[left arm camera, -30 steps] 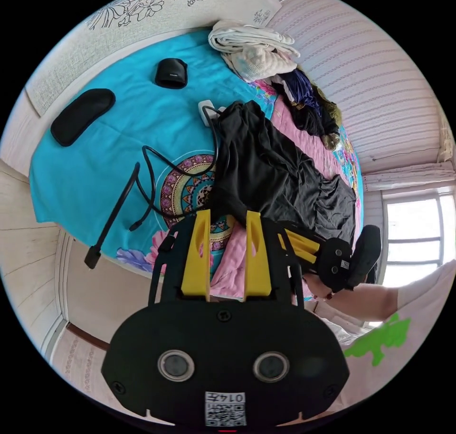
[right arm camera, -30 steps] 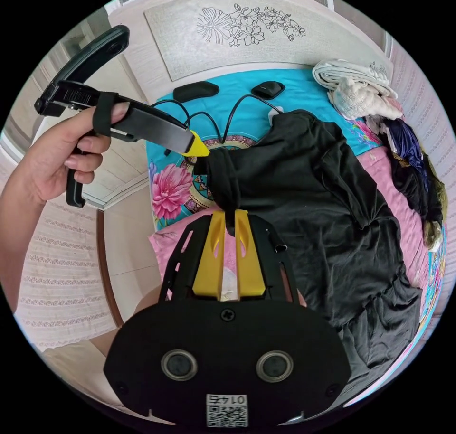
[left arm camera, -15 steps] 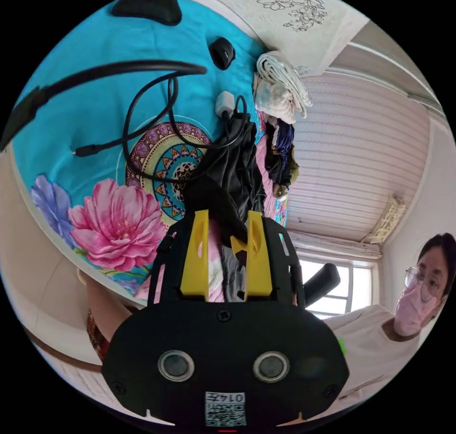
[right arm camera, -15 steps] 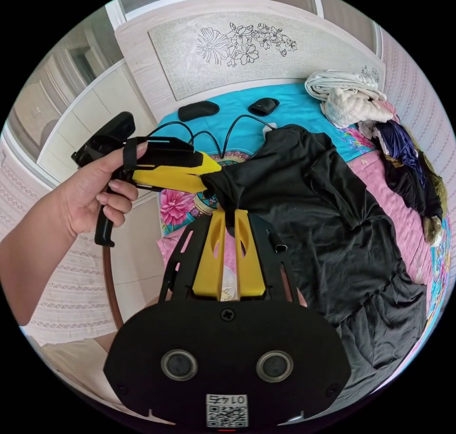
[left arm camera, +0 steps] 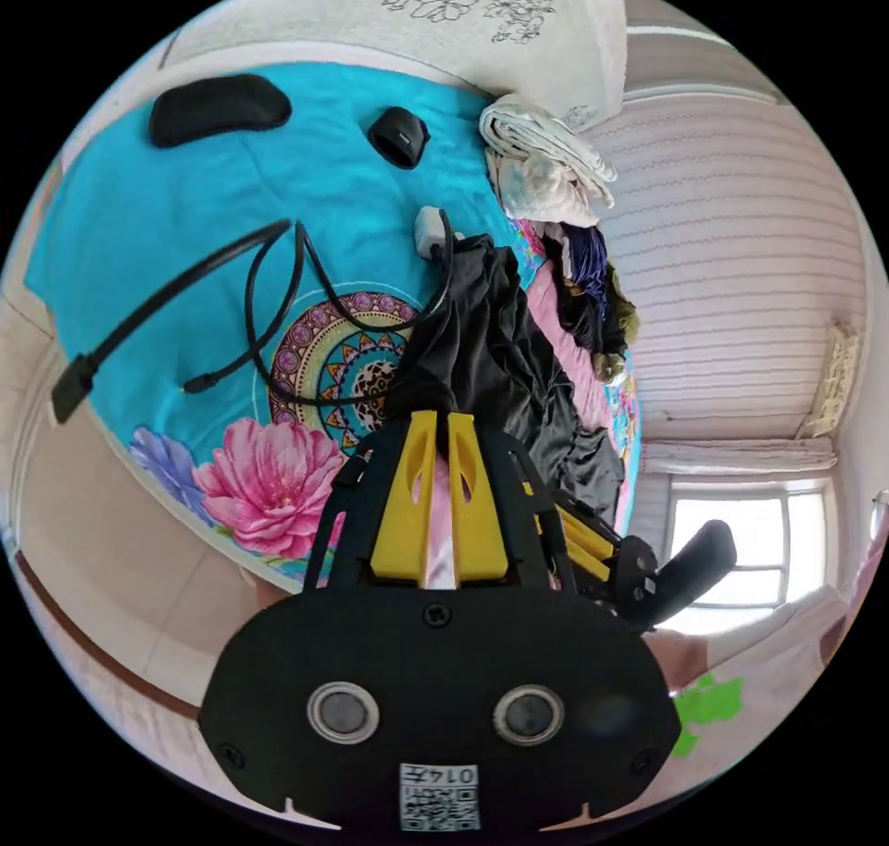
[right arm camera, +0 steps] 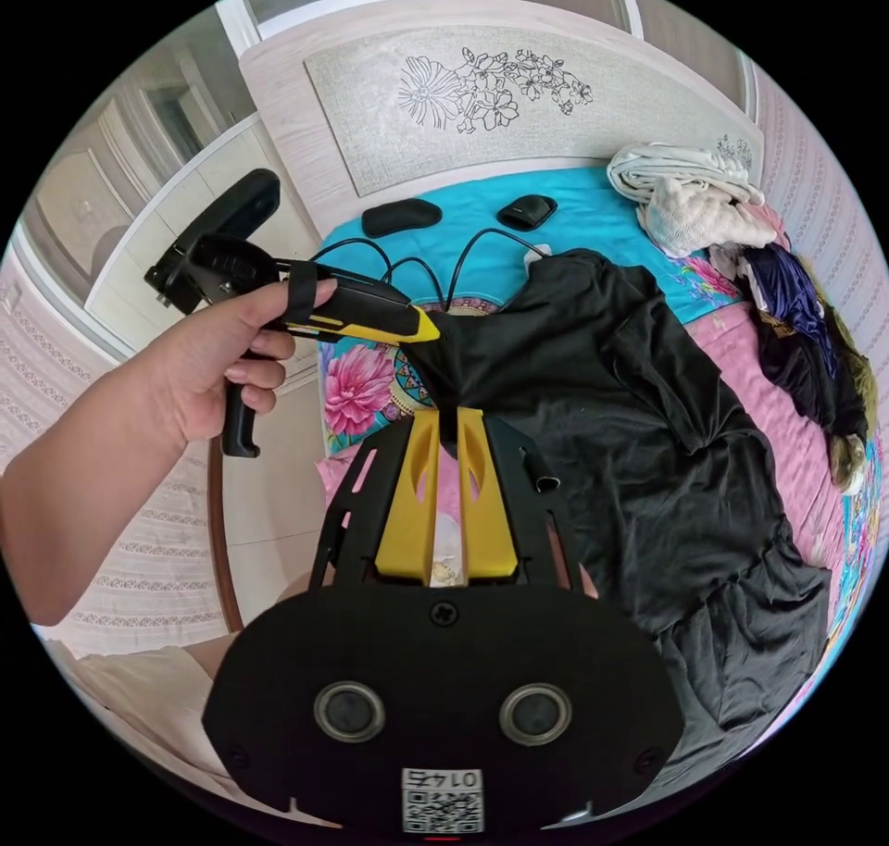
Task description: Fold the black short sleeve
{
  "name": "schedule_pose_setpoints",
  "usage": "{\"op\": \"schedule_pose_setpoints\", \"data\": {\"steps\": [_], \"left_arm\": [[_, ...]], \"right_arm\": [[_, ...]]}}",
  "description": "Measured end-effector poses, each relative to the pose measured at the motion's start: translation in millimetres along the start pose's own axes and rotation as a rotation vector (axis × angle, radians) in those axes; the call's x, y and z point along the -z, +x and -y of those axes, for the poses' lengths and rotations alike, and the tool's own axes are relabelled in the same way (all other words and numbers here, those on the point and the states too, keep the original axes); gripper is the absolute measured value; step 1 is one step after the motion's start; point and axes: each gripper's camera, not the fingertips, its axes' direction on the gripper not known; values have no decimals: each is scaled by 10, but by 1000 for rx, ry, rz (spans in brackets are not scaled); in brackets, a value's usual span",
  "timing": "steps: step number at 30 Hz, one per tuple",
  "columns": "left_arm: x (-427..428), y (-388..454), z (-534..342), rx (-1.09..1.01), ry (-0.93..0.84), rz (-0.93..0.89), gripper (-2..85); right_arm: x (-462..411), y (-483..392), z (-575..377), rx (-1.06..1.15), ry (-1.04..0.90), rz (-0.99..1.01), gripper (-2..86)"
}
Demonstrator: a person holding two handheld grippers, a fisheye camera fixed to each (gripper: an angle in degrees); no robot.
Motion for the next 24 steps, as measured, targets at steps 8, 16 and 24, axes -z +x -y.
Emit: {"op": "schedule_pose_setpoints", "data": {"steps": [8,16,24], "left_arm": [[150,-141,-515,71,39,-19,78],[-302,-473,-1169,416,153,-664,107],[-645,-359,-1349,567,326,-909,49]], "right_arm": [[22,240,-72,-55,-4,49,21],[146,727,-127,-249,53,261,19],[269,940,-72,-220,51,267,20]]}}
